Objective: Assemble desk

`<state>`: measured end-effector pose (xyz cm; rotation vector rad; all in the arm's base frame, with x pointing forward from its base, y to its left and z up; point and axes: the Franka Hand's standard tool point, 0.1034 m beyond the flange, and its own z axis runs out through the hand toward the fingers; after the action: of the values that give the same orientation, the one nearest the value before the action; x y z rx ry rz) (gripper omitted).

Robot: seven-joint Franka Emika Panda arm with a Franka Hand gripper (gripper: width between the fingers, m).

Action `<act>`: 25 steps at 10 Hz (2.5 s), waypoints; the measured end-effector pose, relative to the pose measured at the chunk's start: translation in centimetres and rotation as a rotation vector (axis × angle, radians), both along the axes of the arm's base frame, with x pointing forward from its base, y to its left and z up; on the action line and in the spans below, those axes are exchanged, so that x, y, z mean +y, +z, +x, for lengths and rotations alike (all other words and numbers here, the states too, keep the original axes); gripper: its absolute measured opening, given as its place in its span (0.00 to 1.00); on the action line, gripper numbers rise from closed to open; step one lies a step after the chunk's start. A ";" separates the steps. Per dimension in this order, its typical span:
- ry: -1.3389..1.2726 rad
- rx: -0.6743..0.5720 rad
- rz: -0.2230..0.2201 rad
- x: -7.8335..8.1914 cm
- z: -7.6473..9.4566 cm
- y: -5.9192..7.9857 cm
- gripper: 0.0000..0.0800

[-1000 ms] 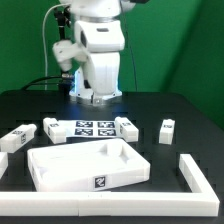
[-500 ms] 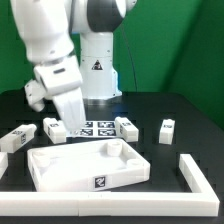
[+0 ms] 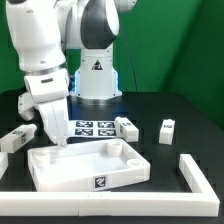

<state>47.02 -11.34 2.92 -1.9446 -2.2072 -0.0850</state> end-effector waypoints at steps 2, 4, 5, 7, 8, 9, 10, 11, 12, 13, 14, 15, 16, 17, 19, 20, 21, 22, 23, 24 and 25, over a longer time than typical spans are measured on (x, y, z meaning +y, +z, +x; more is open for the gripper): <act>-0.037 0.015 -0.008 1.4 1.1 -0.7 0.81; -0.041 0.029 -0.006 3.5 1.6 -1.4 0.81; -0.040 0.036 -0.004 3.9 1.5 -1.6 0.81; -0.043 0.036 -0.005 3.7 1.4 -1.6 0.81; -0.043 0.036 -0.006 3.7 1.4 -1.6 0.65; -0.041 0.037 -0.007 3.6 1.4 -1.6 0.48; -0.037 0.037 -0.009 3.6 1.4 -1.6 0.48; -0.036 0.037 -0.009 3.5 1.4 -1.7 0.26; -0.035 0.036 -0.010 3.5 1.4 -1.6 0.09; -0.038 0.033 -0.012 3.4 1.5 -1.6 0.09; -0.039 0.032 -0.012 3.4 1.5 -1.6 0.09; -0.039 0.032 -0.012 3.3 1.5 -1.6 0.09; -0.040 0.032 -0.012 3.3 1.5 -1.6 0.09; -0.040 0.032 -0.012 3.3 1.5 -1.6 0.09; -0.041 0.032 -0.012 3.4 1.5 -1.6 0.09; -0.116 0.039 -0.024 4.8 2.3 -1.3 0.09; -0.141 0.036 -0.023 7.1 3.5 -1.1 0.09; -0.162 0.037 -0.016 9.0 4.6 -1.4 0.09; -0.164 0.027 -0.008 10.1 5.9 -1.6 0.09; -0.170 0.038 -0.002 10.8 6.4 -1.6 0.09; -0.188 0.052 -0.003 11.5 6.5 -1.6 0.09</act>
Offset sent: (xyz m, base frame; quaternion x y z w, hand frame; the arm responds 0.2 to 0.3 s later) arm 0.0224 0.0426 -0.0139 0.0089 0.0055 0.0171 0.9998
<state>53.50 0.12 1.30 -2.1267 -1.9889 -0.0585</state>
